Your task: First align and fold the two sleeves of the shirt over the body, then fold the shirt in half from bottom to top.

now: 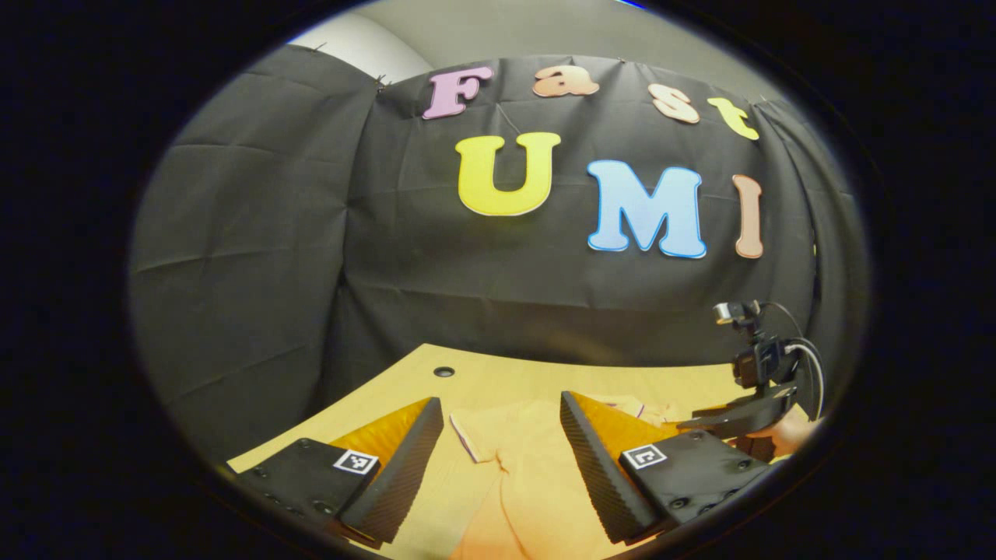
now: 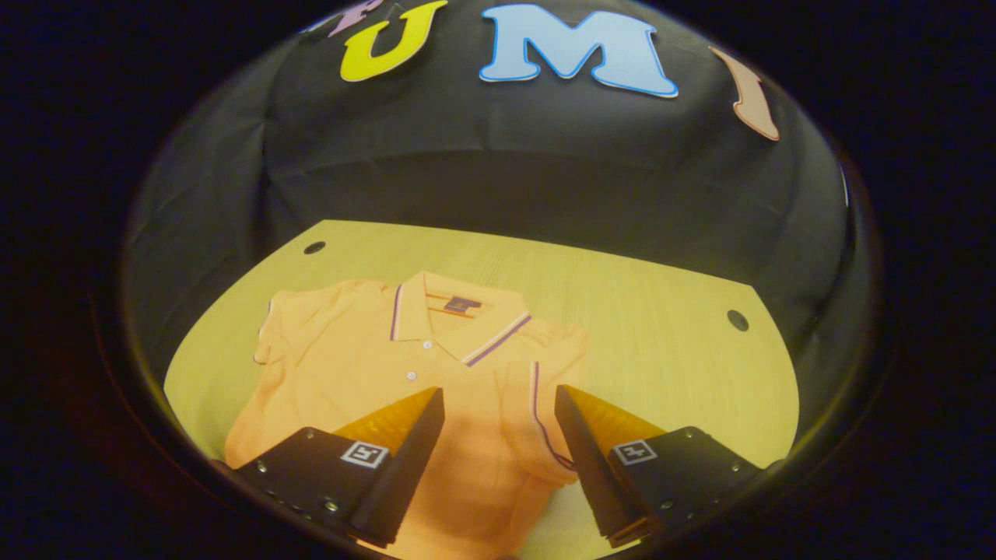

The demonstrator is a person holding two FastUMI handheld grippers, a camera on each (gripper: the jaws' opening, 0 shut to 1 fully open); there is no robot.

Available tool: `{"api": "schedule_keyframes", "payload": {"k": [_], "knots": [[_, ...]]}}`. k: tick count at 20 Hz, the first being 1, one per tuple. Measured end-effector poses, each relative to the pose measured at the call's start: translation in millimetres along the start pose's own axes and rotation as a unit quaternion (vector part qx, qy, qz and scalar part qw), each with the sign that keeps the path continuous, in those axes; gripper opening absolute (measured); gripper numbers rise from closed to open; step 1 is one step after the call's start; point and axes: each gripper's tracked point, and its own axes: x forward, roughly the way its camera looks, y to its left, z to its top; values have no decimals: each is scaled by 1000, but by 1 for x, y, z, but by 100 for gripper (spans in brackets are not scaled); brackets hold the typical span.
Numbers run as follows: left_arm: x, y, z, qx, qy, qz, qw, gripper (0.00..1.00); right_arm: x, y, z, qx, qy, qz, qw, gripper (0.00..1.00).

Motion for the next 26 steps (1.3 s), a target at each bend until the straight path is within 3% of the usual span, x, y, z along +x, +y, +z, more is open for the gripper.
{"api": "schedule_keyframes", "payload": {"k": [2, 11, 16, 17, 19, 26], "knots": [[11, 2, -5, -1, 4, -11, 1000, 100, -21, 4, 13, 6, -22, -7, 1000, 98], [102, 40, -48, -13, 39, -46, 998, 100, -122, 31, 43, 39, -89, -52, 994, 97], [166, 59, -89, -6, 75, -36, 997, 99, -169, 52, 44, 61, -113, -59, 990, 97], [176, 61, -100, -9, 85, -33, 996, 94, -178, 56, 44, 64, -120, -60, 989, 97], [195, 67, -123, -12, 107, -20, 994, 93, -194, 61, 41, 67, -131, -64, 987, 97], [239, 80, -182, -32, 164, 13, 986, 94, -226, 65, 25, 62, -119, -74, 988, 97]]}}
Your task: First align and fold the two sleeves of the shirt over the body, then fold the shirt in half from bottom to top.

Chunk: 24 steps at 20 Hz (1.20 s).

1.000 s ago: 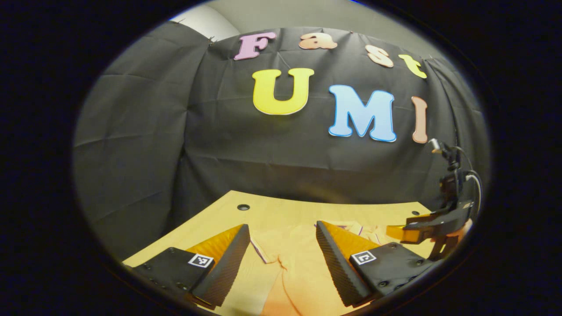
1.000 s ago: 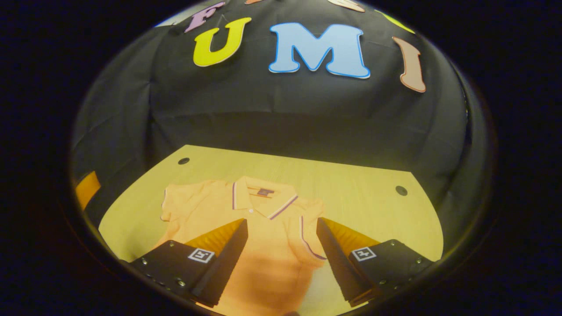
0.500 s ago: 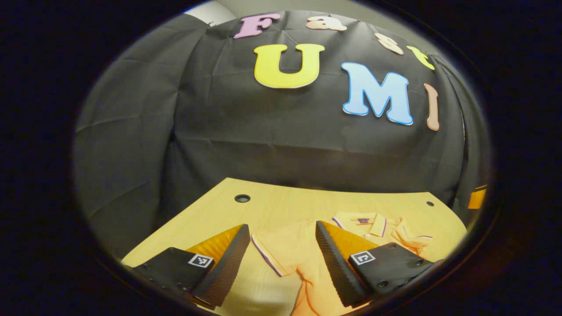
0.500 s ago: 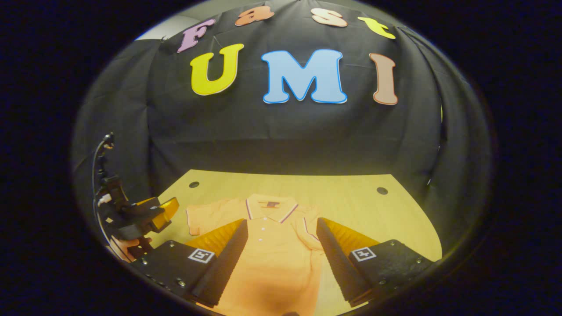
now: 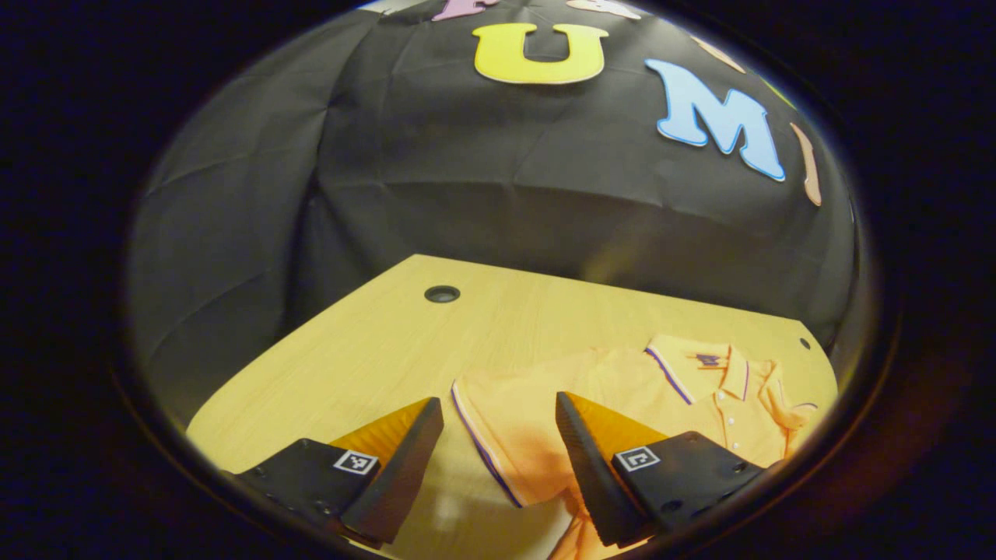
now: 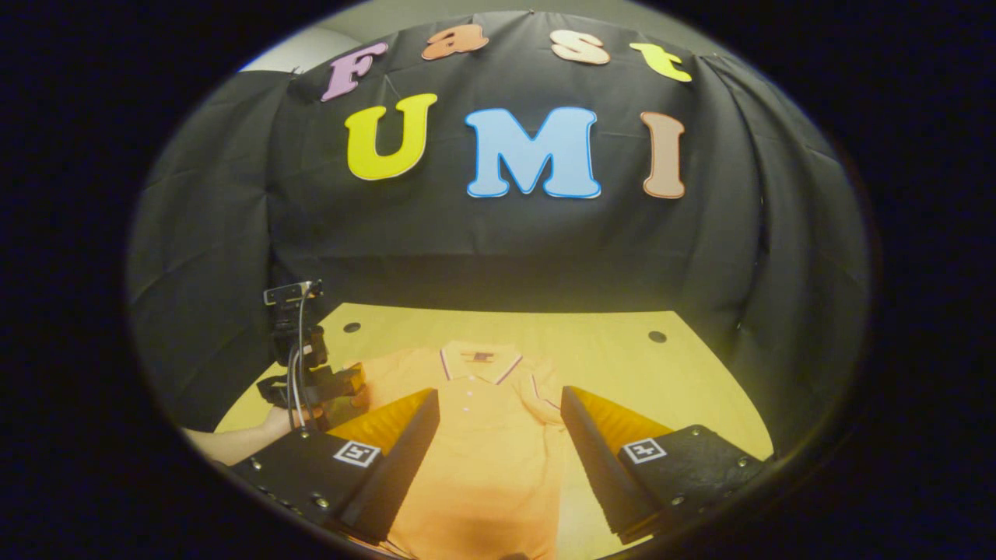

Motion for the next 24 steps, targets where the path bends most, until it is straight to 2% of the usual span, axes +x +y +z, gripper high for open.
{"api": "schedule_keyframes", "payload": {"k": [5, 13, 16, 18, 19, 20, 21, 24], "knots": [[26, 5, -15, -16, 30, 10, 999, 95, -13, -5, -8, 36, 9, -4, 999, 97], [47, -8, -22, 60, 50, 18, 997, 94, -23, -27, -10, 19, -3, -15, 1000, 97], [49, -21, -24, 65, 55, 13, 996, 65, -24, -29, -11, 27, -3, -8, 1000, 97], [50, -25, -24, 71, 55, 15, 996, 43, -24, -34, -14, 32, 1, -7, 999, 97], [51, -25, -25, 79, 57, 15, 995, 22, -25, -37, -16, 33, 2, -9, 999, 97], [52, -25, -28, 84, 57, 14, 995, 22, -25, -40, -17, 34, 4, -12, 999, 97], [51, -26, -24, 86, 57, 16, 994, 10, -26, -43, -18, 36, 4, -14, 999, 97], [46, -23, -17, 95, 46, 37, 994, 10, -27, -53, -19, 41, 7, -20, 999, 97]]}}
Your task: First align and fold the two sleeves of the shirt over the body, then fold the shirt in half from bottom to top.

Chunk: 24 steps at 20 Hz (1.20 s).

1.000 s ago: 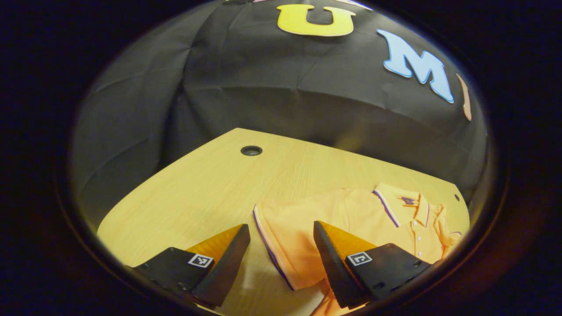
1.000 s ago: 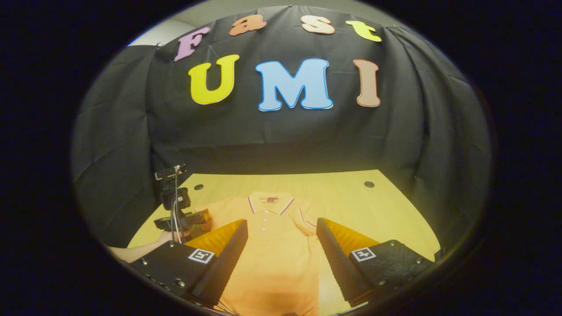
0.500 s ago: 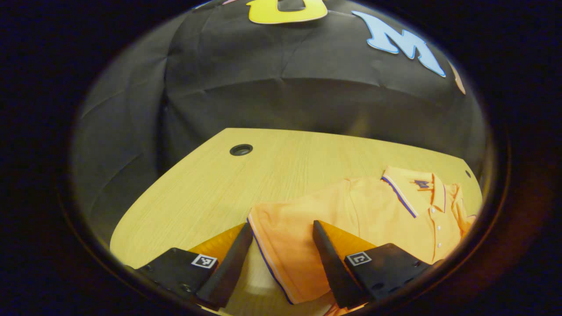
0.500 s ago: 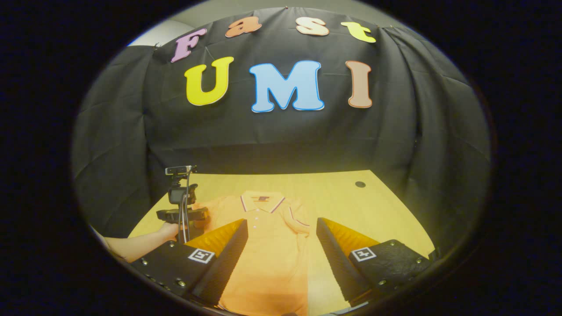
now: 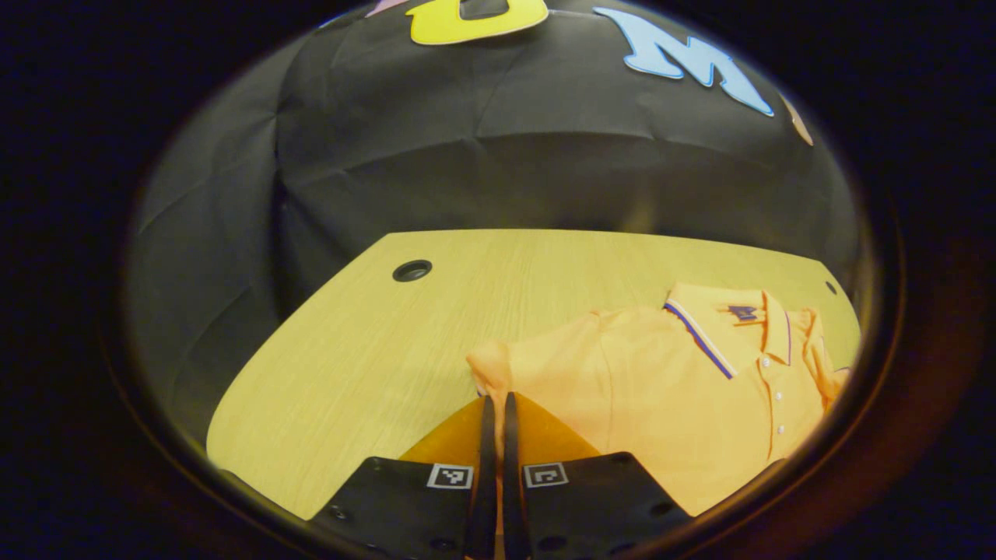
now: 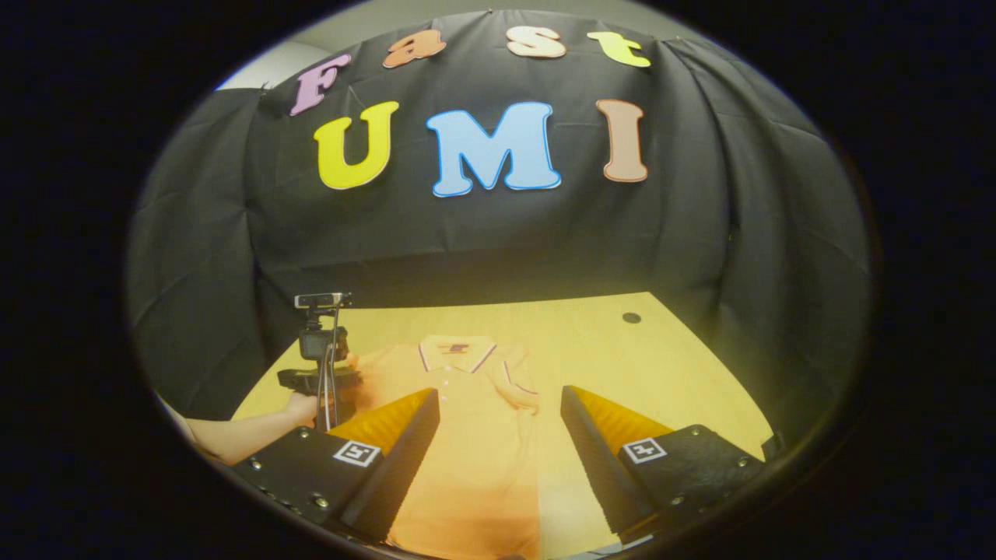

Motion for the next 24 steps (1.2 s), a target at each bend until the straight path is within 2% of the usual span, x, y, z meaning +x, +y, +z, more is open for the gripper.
{"api": "schedule_keyframes", "payload": {"k": [2, 4, 9, 11, 14, 18, 24], "knots": [[-9, -4, 10, 0, -11, -1, 1000, 10, 0, -5, -2, -1, 3, -4, 1000, 95], [-17, -14, 19, 9, -20, -9, 1000, 10, 2, -9, -8, -5, 10, -7, 1000, 97], [-36, -56, 32, 30, -27, -47, 998, 10, 11, -8, -14, 3, 18, -5, 1000, 97], [-39, -72, 31, 43, -21, -63, 997, 10, 16, -6, -20, 10, 22, -6, 1000, 95], [-40, -91, 27, 54, -12, -78, 995, 10, 25, -2, -35, 16, 43, -6, 999, 97], [-45, -105, 25, 69, -8, -93, 993, 10, 34, 1, -38, 16, 37, -9, 999, 97], [-72, -121, 23, 81, -13, -116, 990, 24, 36, 0, -47, -4, 38, 10, 999, 97]]}}
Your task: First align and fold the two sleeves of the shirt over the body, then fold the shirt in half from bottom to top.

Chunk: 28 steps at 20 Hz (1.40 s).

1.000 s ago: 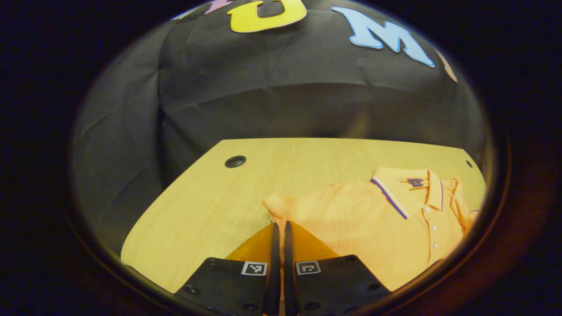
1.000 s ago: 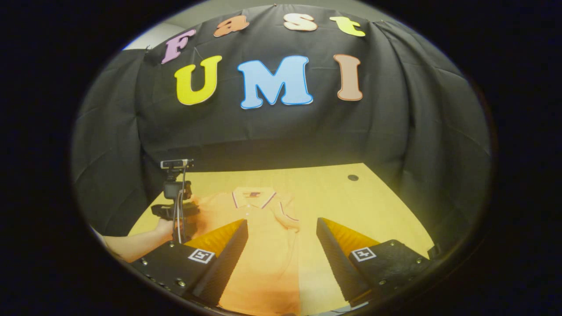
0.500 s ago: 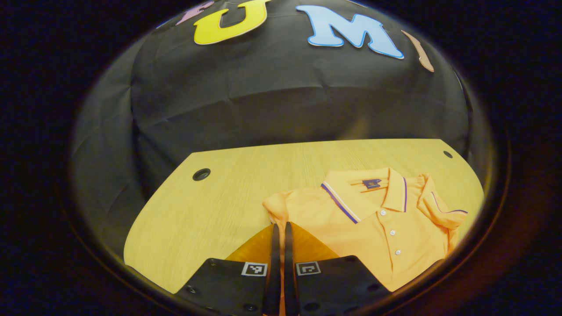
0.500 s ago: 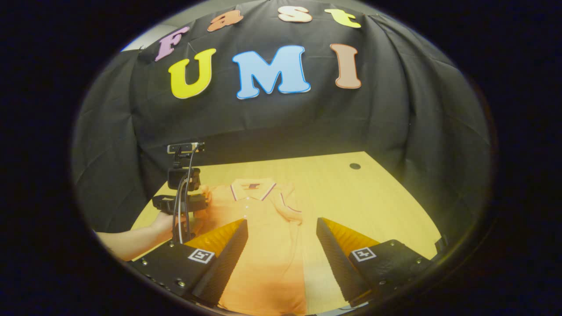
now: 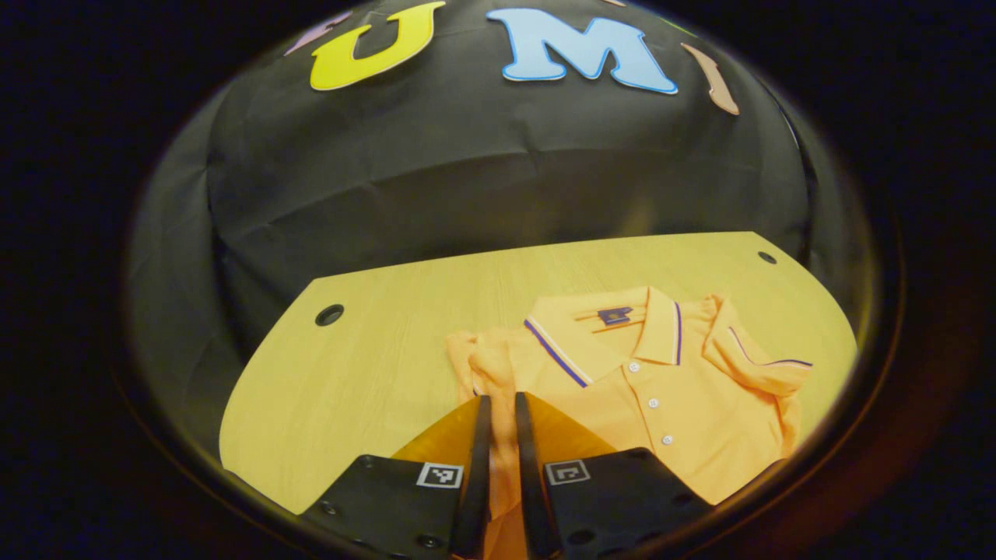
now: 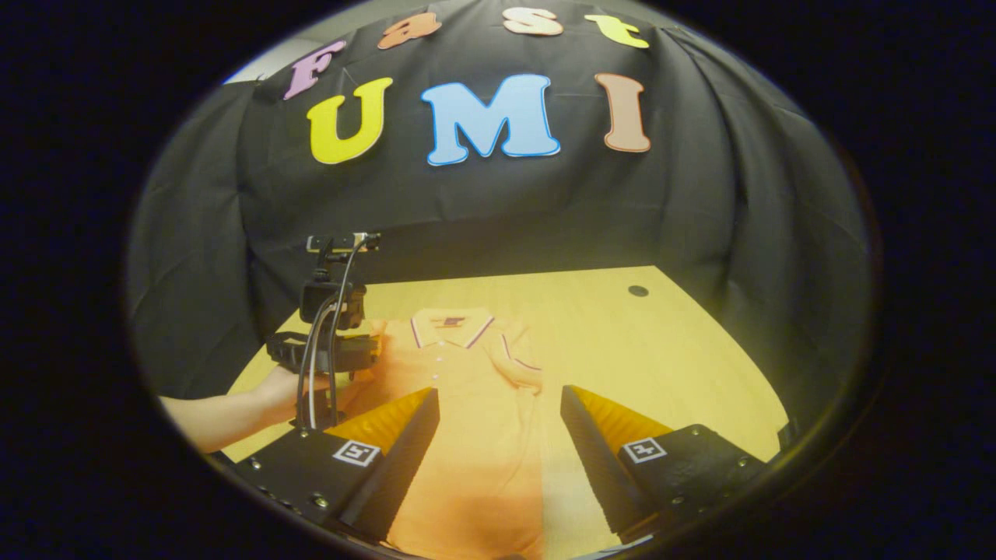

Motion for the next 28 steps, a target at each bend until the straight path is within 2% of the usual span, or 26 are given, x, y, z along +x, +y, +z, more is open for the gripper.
{"api": "schedule_keyframes", "payload": {"k": [2, 5, 7, 9, 10, 13, 15, 22, 24, 28], "knots": [[-13, -4, 1, 5, -7, -3, 1000, 41, -4, -3, -5, -9, 0, 6, 1000, 97], [-39, -13, -1, -10, -14, -17, 1000, 86, -10, -10, -13, -21, -5, 11, 1000, 97], [-61, -17, -5, -22, -20, -25, 999, 89, -14, -15, -22, -25, -6, 13, 1000, 97], [-83, -16, -15, -23, -21, -27, 999, 86, -20, -18, -30, -28, -7, 13, 999, 97], [-95, -16, -22, -22, -21, -26, 999, 88, -23, -20, -36, -30, -3, 12, 999, 97], [-132, -18, -43, -28, -15, -29, 999, 87, -37, -22, -62, -30, 12, 14, 999, 97], [-158, -17, -56, -36, -19, -30, 999, 94, -45, -19, -77, -28, 21, 29, 999, 97], [-242, -27, -122, -50, -4, -28, 998, 92, -73, -30, -129, -42, 55, 32, 997, 97], [-261, -29, -138, -52, 3, -28, 998, 93, -81, -30, -144, -46, 66, 34, 996, 95], [-290, -26, -162, -53, 10, -34, 998, 94, -88, -29, -165, -57, 77, 31, 995, 97]]}}
